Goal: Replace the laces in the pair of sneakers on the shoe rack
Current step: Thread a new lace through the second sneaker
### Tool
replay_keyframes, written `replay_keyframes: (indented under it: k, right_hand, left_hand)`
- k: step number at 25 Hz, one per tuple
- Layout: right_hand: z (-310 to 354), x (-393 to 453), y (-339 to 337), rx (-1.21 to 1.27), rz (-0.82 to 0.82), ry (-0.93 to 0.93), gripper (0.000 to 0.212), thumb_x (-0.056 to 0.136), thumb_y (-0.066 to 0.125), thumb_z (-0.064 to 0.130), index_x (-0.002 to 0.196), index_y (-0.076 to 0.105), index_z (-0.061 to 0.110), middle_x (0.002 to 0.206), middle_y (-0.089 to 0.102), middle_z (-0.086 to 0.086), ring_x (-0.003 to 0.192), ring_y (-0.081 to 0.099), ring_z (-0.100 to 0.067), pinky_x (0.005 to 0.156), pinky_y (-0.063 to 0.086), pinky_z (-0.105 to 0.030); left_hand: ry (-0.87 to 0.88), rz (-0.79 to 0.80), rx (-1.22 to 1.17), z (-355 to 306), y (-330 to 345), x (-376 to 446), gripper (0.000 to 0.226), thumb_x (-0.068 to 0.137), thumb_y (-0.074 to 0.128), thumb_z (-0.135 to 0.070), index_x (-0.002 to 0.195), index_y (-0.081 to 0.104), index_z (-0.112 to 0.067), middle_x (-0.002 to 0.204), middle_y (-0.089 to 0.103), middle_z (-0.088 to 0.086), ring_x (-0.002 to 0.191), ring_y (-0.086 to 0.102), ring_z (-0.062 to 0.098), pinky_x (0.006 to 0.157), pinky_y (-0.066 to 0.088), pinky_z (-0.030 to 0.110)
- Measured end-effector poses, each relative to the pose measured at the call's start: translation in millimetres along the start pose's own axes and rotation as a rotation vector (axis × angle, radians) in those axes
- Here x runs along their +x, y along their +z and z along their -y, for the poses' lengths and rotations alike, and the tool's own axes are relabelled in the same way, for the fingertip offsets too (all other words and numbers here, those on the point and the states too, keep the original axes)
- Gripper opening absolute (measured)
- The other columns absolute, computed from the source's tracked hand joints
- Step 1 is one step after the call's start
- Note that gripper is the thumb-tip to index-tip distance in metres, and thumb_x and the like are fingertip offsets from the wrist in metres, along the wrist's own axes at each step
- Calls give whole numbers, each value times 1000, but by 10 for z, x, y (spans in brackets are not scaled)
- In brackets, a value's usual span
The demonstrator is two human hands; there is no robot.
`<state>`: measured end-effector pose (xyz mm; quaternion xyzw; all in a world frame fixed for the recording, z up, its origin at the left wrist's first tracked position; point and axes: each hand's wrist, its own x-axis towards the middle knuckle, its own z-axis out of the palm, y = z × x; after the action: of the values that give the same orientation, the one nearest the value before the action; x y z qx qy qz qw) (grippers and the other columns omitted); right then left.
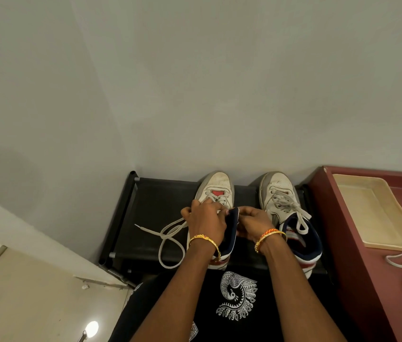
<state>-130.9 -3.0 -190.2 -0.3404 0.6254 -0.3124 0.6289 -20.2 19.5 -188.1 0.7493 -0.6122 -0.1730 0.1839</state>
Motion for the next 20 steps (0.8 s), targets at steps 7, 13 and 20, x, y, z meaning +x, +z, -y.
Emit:
replay_keyframes:
  k: [7, 13, 20]
  right_hand:
    - [148, -115, -209, 330, -382, -217, 15, 100, 36, 5, 91, 45, 13, 84, 59, -11, 68, 65, -21, 51, 57, -31]
    - [713, -812, -560, 821, -396, -601, 24, 97, 40, 0, 79, 48, 16, 69, 67, -5, 64, 69, -14, 64, 59, -31]
    - [230, -497, -144, -155, -324, -538, 10, 92, 53, 9, 95, 63, 10, 78, 60, 0, 72, 56, -13, 64, 45, -18]
  left_hand:
    - [-6, -167, 29, 35, -36, -154, 31, 88, 48, -28, 116, 59, -25, 115, 53, -5, 110, 36, 18, 92, 23, 35]
    - [41, -207, -54, 39, -78, -196, 37, 77, 57, -23, 114, 57, -22, 122, 44, 2, 119, 33, 21, 99, 27, 40]
    - [191, -42, -130, -53, 56, -461, 25, 88, 51, -36, 101, 53, -14, 96, 60, 3, 87, 59, 22, 72, 46, 32]
